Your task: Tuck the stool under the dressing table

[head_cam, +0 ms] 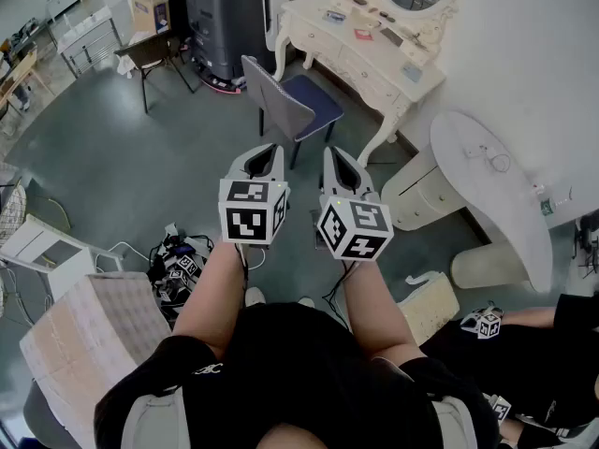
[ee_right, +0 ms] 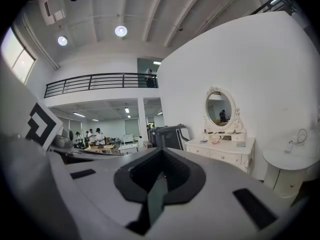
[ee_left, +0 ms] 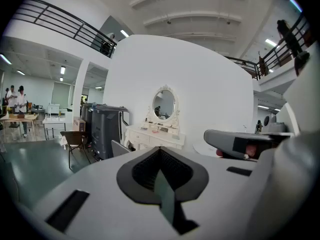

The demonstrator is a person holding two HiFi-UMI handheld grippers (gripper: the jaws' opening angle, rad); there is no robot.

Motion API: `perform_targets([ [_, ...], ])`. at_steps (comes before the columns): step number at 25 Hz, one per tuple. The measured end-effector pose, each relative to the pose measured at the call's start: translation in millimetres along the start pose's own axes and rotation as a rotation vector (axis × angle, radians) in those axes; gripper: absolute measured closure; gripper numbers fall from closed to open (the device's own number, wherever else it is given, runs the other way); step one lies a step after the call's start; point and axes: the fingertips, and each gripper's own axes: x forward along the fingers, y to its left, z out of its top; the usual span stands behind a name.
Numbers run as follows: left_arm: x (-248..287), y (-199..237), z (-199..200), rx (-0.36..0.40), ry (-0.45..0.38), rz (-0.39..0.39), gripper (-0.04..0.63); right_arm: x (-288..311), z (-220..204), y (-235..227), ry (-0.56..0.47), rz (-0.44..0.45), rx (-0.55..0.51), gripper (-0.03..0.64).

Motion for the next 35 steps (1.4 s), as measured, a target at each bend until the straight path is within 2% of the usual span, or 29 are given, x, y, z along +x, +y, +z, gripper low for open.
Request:
perform_targets([
  [14,12,-17,13,0.034,-0.008,0.027,0.595,2,8,-32,-0.016,-0.028,0.033,0.609],
  [18,12,-15,14,0.013,-0.008,0.011,0.595,5,7,-32,-0.009,-0.024,0.031,0.609],
  [35,5,53,17,-0.013,-0.021,0.015,0.595,46,2,16,0.002,-0.027,0.006,0.609],
])
